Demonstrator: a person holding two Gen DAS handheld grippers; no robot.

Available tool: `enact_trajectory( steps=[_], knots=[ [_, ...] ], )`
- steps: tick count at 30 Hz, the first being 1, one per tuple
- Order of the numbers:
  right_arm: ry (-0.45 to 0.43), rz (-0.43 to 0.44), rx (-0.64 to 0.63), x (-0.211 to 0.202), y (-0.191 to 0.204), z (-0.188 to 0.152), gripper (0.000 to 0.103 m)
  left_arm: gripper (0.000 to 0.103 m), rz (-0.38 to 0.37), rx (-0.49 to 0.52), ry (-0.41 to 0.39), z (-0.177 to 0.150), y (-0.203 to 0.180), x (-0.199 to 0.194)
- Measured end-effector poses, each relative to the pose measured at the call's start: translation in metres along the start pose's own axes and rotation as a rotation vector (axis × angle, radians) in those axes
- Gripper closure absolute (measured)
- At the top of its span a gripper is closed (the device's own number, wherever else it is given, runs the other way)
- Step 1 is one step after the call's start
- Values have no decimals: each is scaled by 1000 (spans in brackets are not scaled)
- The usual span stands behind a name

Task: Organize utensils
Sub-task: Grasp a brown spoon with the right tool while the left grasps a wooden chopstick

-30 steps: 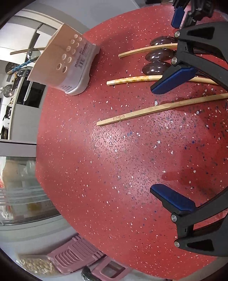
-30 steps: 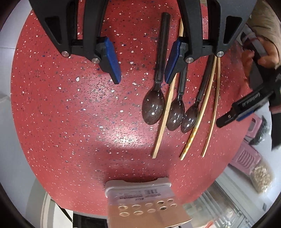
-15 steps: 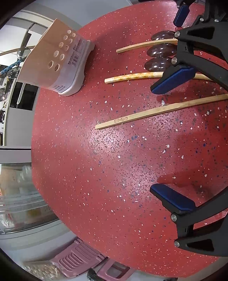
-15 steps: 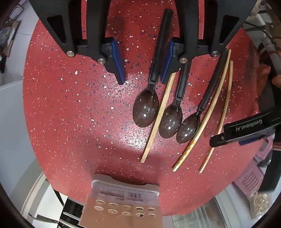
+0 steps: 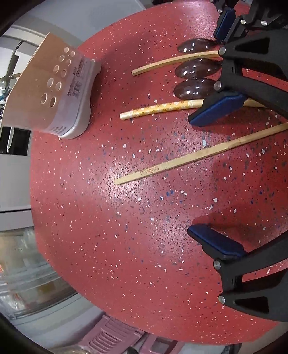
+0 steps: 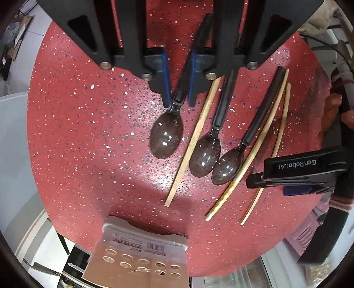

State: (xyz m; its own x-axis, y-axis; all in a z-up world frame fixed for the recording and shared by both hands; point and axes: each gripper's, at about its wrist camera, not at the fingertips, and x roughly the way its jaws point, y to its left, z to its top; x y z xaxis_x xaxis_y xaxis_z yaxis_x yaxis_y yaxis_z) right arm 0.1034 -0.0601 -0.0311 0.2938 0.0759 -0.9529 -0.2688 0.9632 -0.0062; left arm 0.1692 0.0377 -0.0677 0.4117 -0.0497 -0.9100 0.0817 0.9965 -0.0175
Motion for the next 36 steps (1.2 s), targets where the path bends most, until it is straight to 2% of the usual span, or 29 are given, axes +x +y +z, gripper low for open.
enact_trajectory(
  steps=[3, 6, 9, 10, 11, 17, 22, 25, 29, 36],
  knots=[
    [-17, 24, -5, -2, -5, -6, 89, 6, -18, 31, 18, 8, -7, 0],
    [-33, 66, 9, -3, -12, -8, 90, 21, -32, 64, 27, 12, -19, -1],
    [-43, 99, 30, -4, -23, -9, 91, 49, -46, 95, 24, 16, -29, -2],
    [-48, 108, 36, -5, -26, -10, 91, 65, -44, 102, 22, 17, -32, -3],
    [-56, 120, 44, -6, -30, -10, 91, 70, -61, 102, 20, 19, -35, -3],
    [-125, 181, 78, -23, -47, -13, 91, 71, -88, 72, -38, 3, -44, -9],
    [-177, 247, 121, -37, -62, -13, 91, 71, -134, 24, -110, -20, -25, -32],
    [-208, 279, 147, -47, -70, -12, 91, 71, -157, -2, -156, -22, -23, -46],
    [-256, 312, 169, -64, -82, -8, 91, 71, -185, -30, -219, -20, -20, -67],
    [-345, 320, 176, -92, -94, 11, 91, 71, -230, -36, -327, 5, -19, -105]
  ],
)
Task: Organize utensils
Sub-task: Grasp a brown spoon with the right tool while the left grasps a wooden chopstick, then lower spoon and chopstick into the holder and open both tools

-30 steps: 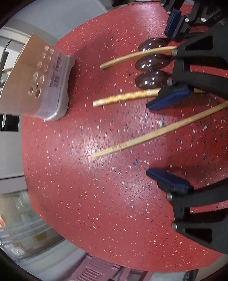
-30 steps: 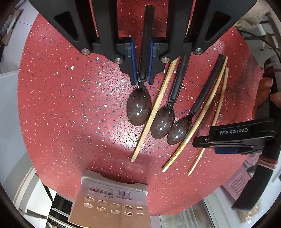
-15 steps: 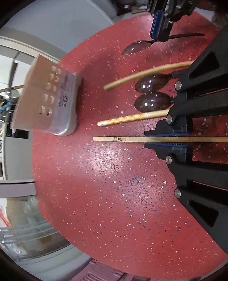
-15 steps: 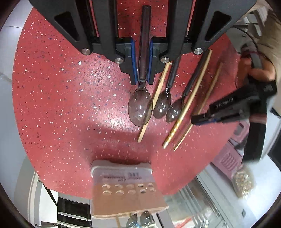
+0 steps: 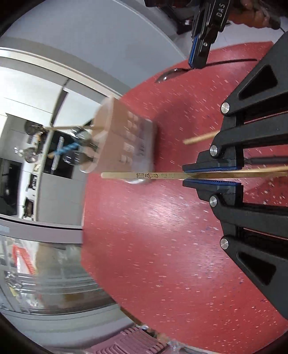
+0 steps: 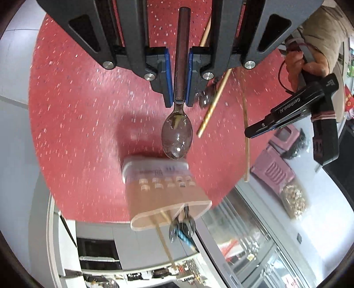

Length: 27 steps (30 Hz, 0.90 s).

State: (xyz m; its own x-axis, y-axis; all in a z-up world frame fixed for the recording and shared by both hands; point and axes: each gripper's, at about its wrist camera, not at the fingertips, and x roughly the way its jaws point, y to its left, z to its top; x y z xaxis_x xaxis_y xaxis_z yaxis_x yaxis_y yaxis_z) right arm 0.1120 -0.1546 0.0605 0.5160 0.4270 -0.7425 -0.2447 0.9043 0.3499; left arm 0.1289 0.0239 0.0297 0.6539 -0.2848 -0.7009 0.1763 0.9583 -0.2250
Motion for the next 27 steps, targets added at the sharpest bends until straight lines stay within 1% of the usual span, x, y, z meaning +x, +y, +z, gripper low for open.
enact_trajectory(
  steps=[5, 10, 16, 18, 22, 27],
  knots=[
    [-46, 10, -9, -13, 0, 20, 91, 71, -26, 6, -62, 21, -6, -17],
    [-80, 15, -27, -19, 6, 32, 91, 71, -50, -8, -105, 40, -8, -29],
    [-123, 18, -49, -26, 9, 56, 91, 71, -67, -8, -157, 65, -12, -39],
    [-142, 20, -58, -30, 10, 68, 91, 71, -76, -7, -174, 77, -14, -41],
    [-174, 14, -77, -35, 12, 88, 91, 71, -71, 6, -214, 101, -19, -47],
    [-212, 6, -97, -39, 14, 113, 91, 71, -78, -2, -260, 131, -23, -56]
  ],
)
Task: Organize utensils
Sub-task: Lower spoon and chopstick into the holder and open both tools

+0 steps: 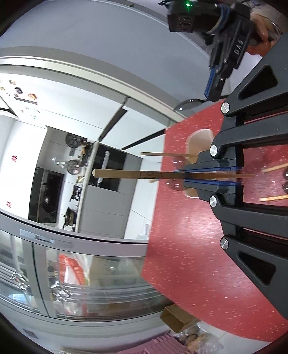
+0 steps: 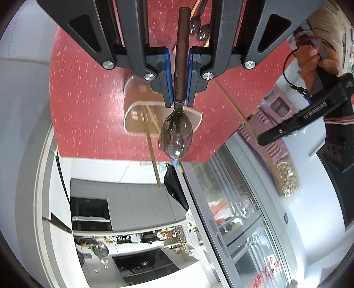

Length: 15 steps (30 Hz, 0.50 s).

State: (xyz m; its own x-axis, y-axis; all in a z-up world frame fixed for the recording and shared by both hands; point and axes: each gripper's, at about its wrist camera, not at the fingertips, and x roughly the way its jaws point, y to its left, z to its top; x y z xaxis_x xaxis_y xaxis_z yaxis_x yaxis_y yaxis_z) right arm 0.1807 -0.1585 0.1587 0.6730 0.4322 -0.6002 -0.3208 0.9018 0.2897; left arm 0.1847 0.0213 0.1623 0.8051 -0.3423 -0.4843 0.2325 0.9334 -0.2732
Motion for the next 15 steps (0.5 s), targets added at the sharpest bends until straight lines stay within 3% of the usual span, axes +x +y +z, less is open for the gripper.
enact_trajectory(
  steps=[8, 15],
  knots=[
    [-53, -15, -3, 16, -10, 39, 91, 71, -15, -11, -58, 44, -3, 18],
    [-103, -44, -19, 41, -19, 63, 91, 71, -1, -19, -50, 54, -1, 52]
  ],
)
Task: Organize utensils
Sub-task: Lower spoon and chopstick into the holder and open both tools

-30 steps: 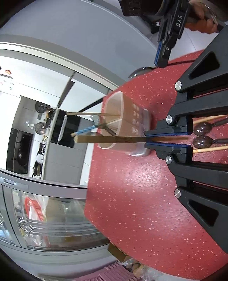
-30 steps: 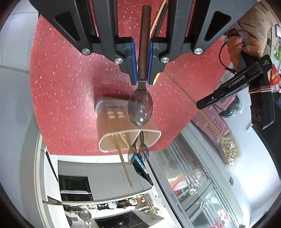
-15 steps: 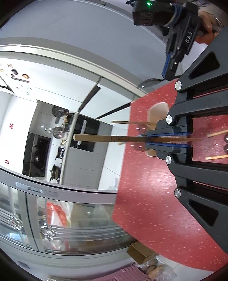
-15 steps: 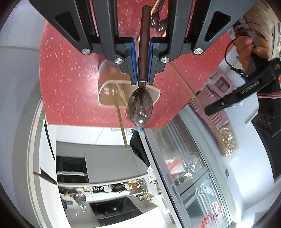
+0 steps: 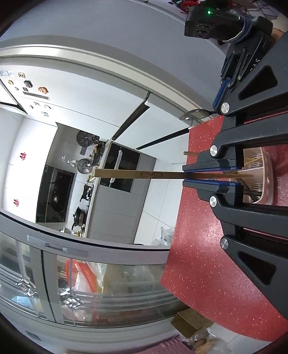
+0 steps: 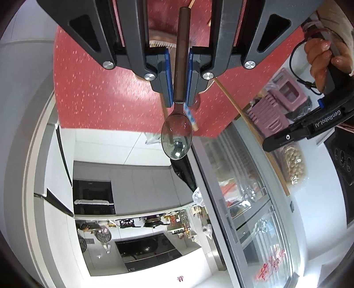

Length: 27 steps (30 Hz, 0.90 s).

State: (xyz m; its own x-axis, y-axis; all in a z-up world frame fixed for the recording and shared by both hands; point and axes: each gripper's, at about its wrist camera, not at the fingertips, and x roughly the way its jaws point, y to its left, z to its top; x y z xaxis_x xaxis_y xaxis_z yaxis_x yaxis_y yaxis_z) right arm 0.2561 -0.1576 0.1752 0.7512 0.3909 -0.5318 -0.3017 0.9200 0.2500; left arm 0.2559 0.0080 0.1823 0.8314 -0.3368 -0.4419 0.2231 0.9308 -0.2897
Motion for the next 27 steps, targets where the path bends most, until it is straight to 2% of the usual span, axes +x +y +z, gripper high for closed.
enact_trajectory(
  steps=[11, 18, 27],
  knots=[
    [-71, -54, -14, 45, -17, 5, 91, 71, 33, 16, 89, -13, 8, 50],
    [-112, -108, -52, 68, -18, -15, 91, 71, 55, 25, 137, -33, 13, 71],
    [-144, -171, -127, 74, -11, -47, 91, 71, 78, 35, 190, -57, 17, 88]
  ],
)
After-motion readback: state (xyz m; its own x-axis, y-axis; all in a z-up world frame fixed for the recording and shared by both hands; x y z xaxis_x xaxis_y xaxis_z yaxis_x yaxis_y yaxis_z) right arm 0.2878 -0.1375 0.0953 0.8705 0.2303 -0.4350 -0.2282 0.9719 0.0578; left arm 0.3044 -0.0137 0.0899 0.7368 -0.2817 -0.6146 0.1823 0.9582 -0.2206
